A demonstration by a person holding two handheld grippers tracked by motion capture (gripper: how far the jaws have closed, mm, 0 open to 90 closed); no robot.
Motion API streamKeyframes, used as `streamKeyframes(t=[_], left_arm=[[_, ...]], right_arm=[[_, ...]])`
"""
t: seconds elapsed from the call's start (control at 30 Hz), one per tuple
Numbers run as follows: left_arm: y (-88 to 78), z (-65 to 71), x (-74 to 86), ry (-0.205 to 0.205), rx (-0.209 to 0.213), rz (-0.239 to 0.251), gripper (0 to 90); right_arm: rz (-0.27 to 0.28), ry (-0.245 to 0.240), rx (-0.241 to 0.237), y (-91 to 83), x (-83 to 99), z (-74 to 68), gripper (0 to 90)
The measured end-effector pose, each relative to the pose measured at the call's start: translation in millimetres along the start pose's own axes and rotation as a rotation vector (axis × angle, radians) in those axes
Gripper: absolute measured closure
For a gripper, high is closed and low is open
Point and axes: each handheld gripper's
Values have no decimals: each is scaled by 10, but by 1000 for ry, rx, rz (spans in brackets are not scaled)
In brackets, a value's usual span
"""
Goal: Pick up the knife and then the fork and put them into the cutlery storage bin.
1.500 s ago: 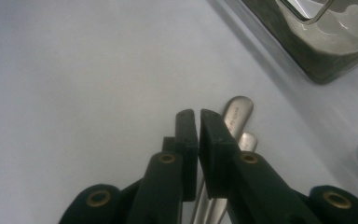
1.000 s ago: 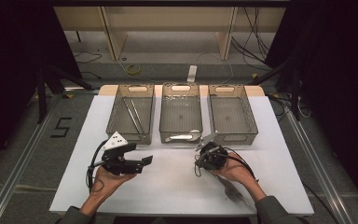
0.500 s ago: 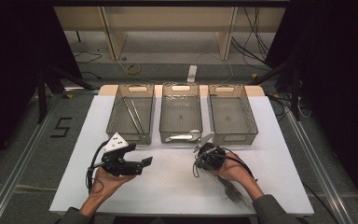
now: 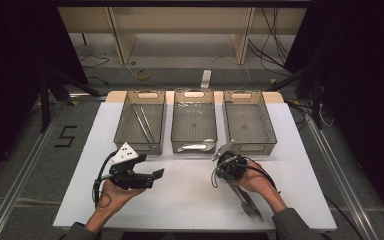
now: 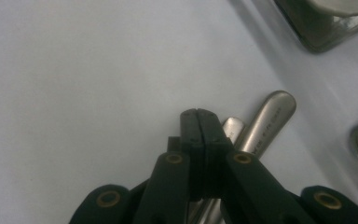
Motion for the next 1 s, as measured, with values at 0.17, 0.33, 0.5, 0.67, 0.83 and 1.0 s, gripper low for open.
streamKeyframes(t=[0.17,0.33,0.5,0.67,0.83,1.0], left_arm=[[-4,-1,1,0,-1,0,162],[1,2,1,3,1,-1,162],[-5,0,-1,1,1,-1,162],[-6,2,-1,3,1,-1,162],[-2,4,-1,6,3,-3,162],[7,15,0,7,4,-7,162]], right_arm=[[-16,25,27,-28,46,31,900],[-25,52,46,-66,130,90,900],[-39,95,62,-102,190,131,900],[-63,139,87,-156,288,193,900],[-79,203,114,-242,463,280,900],[-73,258,120,-347,687,342,900]])
Point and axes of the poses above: each handheld gripper's, and its own axes: y roughly forward along the jaws, x roughly out of its underside, z roughly to its right, and after that the axes turned 2 degrees about -y, right-handed
